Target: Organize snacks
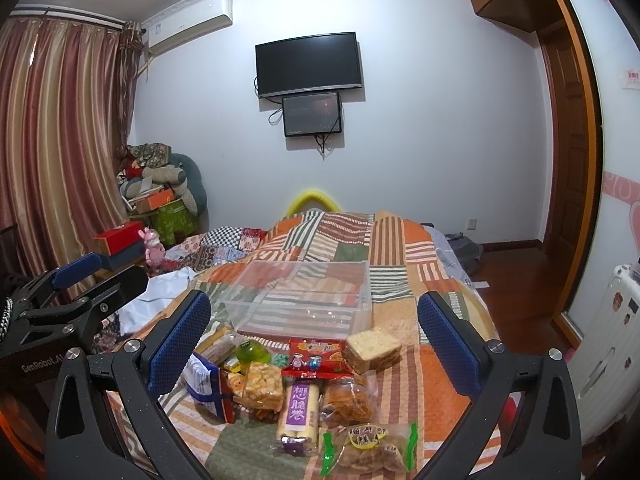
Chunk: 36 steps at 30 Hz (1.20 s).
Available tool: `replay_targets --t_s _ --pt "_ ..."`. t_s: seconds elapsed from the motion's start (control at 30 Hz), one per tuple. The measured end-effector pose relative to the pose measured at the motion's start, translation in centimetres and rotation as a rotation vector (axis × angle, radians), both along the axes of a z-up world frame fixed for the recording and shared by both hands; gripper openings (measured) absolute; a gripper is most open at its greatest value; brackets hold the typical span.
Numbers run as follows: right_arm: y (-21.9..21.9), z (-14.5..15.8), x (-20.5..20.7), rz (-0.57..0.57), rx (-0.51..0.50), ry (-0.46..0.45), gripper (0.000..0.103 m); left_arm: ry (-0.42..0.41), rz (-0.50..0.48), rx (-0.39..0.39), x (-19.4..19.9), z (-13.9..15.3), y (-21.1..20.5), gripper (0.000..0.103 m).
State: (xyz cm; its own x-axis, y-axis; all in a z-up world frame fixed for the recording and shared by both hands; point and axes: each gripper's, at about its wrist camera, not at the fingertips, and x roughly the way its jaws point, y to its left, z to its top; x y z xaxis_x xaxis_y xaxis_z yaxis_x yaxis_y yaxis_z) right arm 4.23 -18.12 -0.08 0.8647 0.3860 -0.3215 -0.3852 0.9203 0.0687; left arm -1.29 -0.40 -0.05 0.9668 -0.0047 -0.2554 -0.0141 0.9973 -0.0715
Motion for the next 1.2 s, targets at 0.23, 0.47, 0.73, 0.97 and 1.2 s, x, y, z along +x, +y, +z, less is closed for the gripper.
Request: replay_targets --t_s 0.23,0.47,0.73,0.97,1.2 --pt "0.1 -0.1 0.0 0.002 0.000 0.001 0.103 0.002 -0.006 0.004 -0.1 0.1 0.1 0.103" --pt "-0.2 -0.4 0.4 0.000 0.002 0.020 0.103 0.023 -0.017 -0.005 0.4 -0.2 0.2 0.103" --pt "-1.7 -2.0 1.8 -0.033 -0.022 0.093 0.103 0.148 -0.060 -0.045 2.4 -2.3 1.3 0.085" --pt "-3.2 -4.6 3.3 -0.031 -0.062 0.223 0.091 0.288 -0.084 -0.014 4.4 -5.6 1.2 0.085" --pt "-4.1 -7.9 4.5 0.000 -0.077 0.385 0.082 0.415 -0.073 -0.012 6.3 -9.1 1.7 0.085"
